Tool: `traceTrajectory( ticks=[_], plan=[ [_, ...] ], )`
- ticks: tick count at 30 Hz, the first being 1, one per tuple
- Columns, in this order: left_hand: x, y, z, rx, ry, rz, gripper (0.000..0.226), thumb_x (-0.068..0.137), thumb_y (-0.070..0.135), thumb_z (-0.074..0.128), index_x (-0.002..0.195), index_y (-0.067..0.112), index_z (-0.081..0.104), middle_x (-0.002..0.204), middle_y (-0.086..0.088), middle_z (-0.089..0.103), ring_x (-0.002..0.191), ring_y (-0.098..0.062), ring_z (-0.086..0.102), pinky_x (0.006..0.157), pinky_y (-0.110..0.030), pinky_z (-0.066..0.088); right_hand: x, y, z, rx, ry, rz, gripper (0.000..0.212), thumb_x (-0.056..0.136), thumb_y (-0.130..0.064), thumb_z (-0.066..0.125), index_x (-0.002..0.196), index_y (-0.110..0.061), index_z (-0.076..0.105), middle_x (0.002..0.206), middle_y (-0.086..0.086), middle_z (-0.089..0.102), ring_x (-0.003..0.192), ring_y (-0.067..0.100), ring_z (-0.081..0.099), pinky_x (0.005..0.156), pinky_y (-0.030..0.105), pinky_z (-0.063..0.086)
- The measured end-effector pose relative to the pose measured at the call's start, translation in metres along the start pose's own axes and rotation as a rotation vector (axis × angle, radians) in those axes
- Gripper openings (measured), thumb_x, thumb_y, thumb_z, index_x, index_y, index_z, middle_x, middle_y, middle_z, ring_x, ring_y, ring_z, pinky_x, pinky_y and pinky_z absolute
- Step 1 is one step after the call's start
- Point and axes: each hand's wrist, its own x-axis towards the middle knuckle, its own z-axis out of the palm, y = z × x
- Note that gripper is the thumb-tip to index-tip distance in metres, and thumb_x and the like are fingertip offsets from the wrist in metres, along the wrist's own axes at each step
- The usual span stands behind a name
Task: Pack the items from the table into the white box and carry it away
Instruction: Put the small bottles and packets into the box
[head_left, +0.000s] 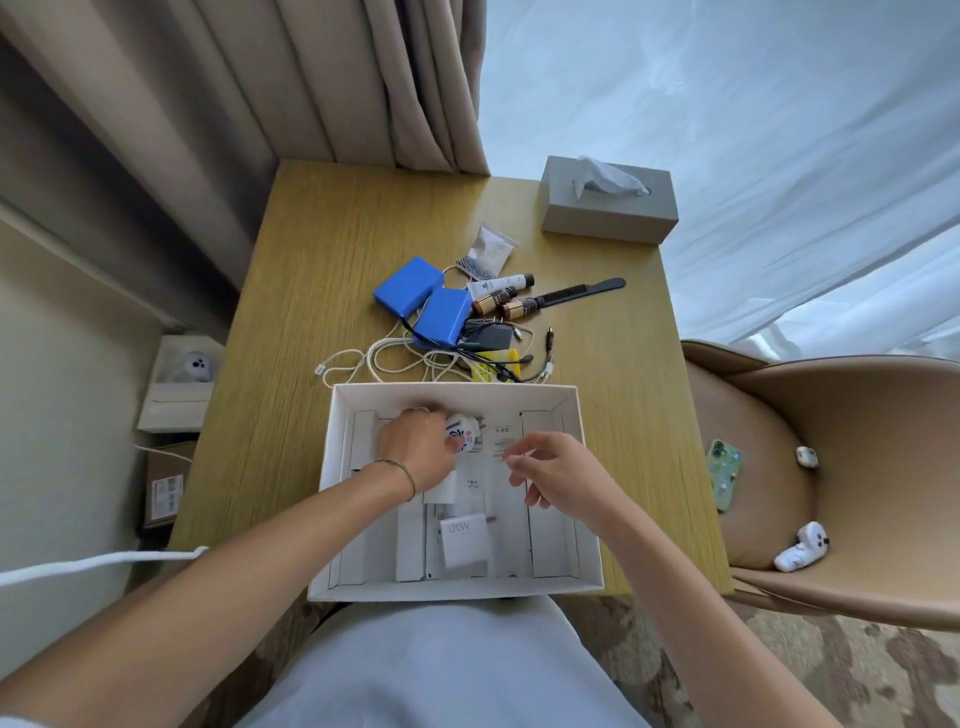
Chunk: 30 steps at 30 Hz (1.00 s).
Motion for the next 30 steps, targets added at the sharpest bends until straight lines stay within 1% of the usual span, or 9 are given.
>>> traceTrajectory(
  ticks=[4,7,10,12,14,18,22,26,30],
  plan=[
    [-0.004,0.003,-0.002,0.054,0.035,0.032,0.037,0.092,0.046,0.053,0.122,0.026,0.063,0.117,-0.002,0.067,0.115,-0.023,0.056,0.084,-0.036,0.049,-0.002,-0.004,-0.003,0.045,0.02,-0.013,0.015,0.1,-0.025,0.059,0.107,-0.019,0.071,0.088,0.001,0.076,0.061,0.011,0.065,0.057,0.025,0.052],
    [-0.013,0.004,-0.012,0.089,0.07,0.095,0.03,0.092,0.041,0.053,0.116,0.025,0.062,0.11,-0.002,0.069,0.104,-0.024,0.062,0.073,-0.033,0.046,-0.003,-0.01,-0.01,0.073,0.044,-0.048,0.014,0.099,-0.024,0.06,0.105,-0.019,0.072,0.087,0.0,0.076,0.061,0.011,0.065,0.058,0.026,0.052],
    [-0.026,0.004,-0.031,0.098,0.137,0.17,0.024,0.093,0.036,0.051,0.11,0.024,0.062,0.101,0.002,0.068,0.092,-0.021,0.064,0.066,-0.031,0.046,-0.001,-0.018,-0.02,0.117,0.079,-0.101,0.014,0.099,-0.02,0.06,0.105,-0.016,0.072,0.086,0.001,0.076,0.055,0.004,0.061,0.052,0.017,0.046],
    [-0.033,0.006,-0.047,0.07,0.199,0.222,0.021,0.092,0.036,0.05,0.106,0.027,0.063,0.094,0.006,0.068,0.085,-0.016,0.063,0.062,-0.028,0.046,0.003,-0.026,-0.03,0.145,0.108,-0.133,0.013,0.099,-0.019,0.06,0.105,-0.016,0.071,0.085,0.001,0.076,0.054,0.002,0.06,0.052,0.015,0.045],
    [-0.034,0.011,-0.066,0.014,0.269,0.279,0.017,0.091,0.034,0.054,0.103,0.028,0.065,0.088,0.009,0.067,0.08,-0.013,0.062,0.059,-0.026,0.042,0.011,-0.035,-0.041,0.157,0.139,-0.161,0.013,0.099,-0.02,0.061,0.105,-0.017,0.072,0.085,0.001,0.076,0.056,0.004,0.06,0.054,0.016,0.046],
    [-0.021,0.022,-0.099,-0.098,0.349,0.318,0.013,0.089,0.025,0.058,0.097,0.024,0.069,0.084,0.007,0.067,0.078,-0.015,0.061,0.061,-0.032,0.052,0.037,-0.053,-0.062,0.173,0.22,-0.218,0.013,0.098,-0.018,0.061,0.098,-0.017,0.074,0.081,0.001,0.076,0.059,0.008,0.061,0.06,0.024,0.054],
    [0.003,0.024,-0.112,-0.133,0.352,0.262,0.016,0.09,0.023,0.06,0.103,0.022,0.07,0.09,0.004,0.069,0.085,-0.018,0.062,0.064,-0.03,0.046,0.08,-0.062,-0.07,0.058,0.261,-0.197,0.016,0.097,-0.017,0.059,0.098,-0.015,0.075,0.08,0.001,0.076,0.061,0.011,0.063,0.068,0.036,0.059],
    [0.029,0.017,-0.118,-0.128,0.293,0.175,0.02,0.092,0.026,0.058,0.109,0.024,0.067,0.095,0.006,0.068,0.092,-0.018,0.061,0.07,-0.033,0.049,0.132,-0.061,-0.069,-0.193,0.228,-0.115,0.021,0.096,-0.016,0.056,0.1,-0.012,0.077,0.092,0.003,0.075,0.078,0.017,0.071,0.078,0.04,0.063],
    [0.045,0.005,-0.117,-0.103,0.232,0.124,0.02,0.092,0.027,0.058,0.11,0.025,0.066,0.098,0.007,0.067,0.093,-0.017,0.061,0.067,-0.03,0.047,0.174,-0.05,-0.06,-0.397,0.169,-0.036,0.023,0.093,-0.013,0.053,0.1,-0.011,0.075,0.095,0.006,0.074,0.086,0.023,0.07,0.08,0.042,0.062]
  ],
)
